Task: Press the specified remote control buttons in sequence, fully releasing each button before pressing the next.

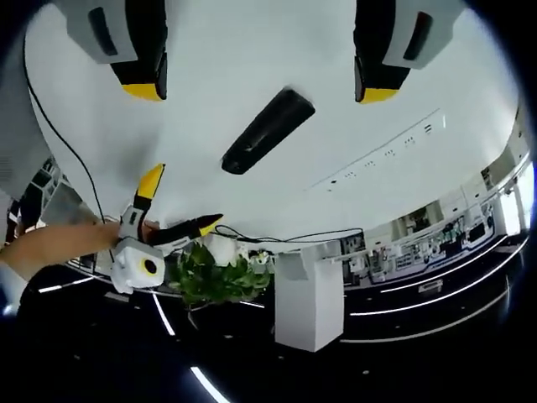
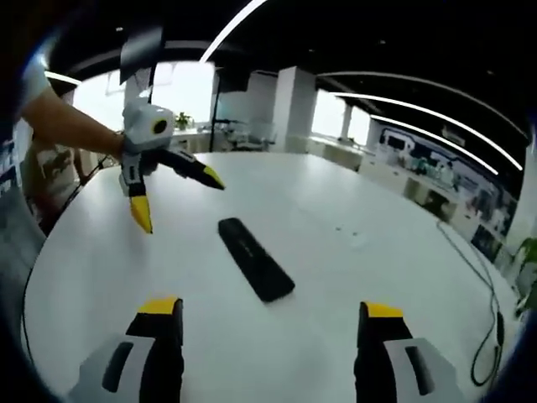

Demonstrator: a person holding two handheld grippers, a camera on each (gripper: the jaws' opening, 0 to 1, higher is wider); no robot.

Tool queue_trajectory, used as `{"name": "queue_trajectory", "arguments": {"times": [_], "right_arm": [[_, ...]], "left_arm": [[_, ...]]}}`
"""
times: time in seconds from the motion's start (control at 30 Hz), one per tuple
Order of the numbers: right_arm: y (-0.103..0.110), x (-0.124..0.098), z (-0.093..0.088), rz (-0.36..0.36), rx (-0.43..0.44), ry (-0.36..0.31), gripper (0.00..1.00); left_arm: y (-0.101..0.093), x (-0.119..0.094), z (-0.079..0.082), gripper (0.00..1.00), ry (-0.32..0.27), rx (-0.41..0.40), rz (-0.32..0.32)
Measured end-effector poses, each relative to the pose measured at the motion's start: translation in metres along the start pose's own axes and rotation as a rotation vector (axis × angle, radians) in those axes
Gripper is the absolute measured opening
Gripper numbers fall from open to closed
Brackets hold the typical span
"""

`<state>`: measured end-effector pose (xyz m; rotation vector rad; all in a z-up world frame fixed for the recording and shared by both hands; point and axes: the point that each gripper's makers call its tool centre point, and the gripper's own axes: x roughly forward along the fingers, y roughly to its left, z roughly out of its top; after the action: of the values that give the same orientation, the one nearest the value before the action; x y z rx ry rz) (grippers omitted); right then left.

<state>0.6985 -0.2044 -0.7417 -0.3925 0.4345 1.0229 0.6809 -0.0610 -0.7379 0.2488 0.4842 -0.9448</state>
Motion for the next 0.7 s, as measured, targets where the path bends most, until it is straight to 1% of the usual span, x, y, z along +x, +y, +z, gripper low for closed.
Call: {"name": "queue_trajectory", "arguments": {"times": [0.1, 0.2, 0.27, 0.43, 0.53, 0.7], "right_arm": [[0.002, 0.005, -0.001, 0.022, -0.014, 0.008, 0.84], [0.000, 0.012, -0.003, 0.038, -0.026, 0.021, 0.84], [-0.001, 0.013, -0.005, 0.046, -0.026, 0.030, 0.83], [-0.006, 0.022, -0.006, 0.077, -0.036, 0.038, 0.80], [-0.008, 0.027, -0.006, 0.090, -0.054, 0.047, 0.79], [-0.006, 0.030, -0.005, 0.106, -0.064, 0.051, 0.78]], "left_arm": [[0.001, 0.007, -0.003, 0.96, 0.012, 0.002, -0.023], [0.003, 0.012, -0.004, 0.95, 0.018, 0.007, -0.040], [0.008, 0.018, -0.003, 0.94, 0.019, 0.005, -0.051], [0.009, 0.024, 0.001, 0.91, 0.012, 0.009, -0.078], [0.010, 0.027, -0.002, 0.90, 0.030, 0.017, -0.104], [0.015, 0.032, -0.006, 0.89, 0.048, 0.015, -0.117]]}}
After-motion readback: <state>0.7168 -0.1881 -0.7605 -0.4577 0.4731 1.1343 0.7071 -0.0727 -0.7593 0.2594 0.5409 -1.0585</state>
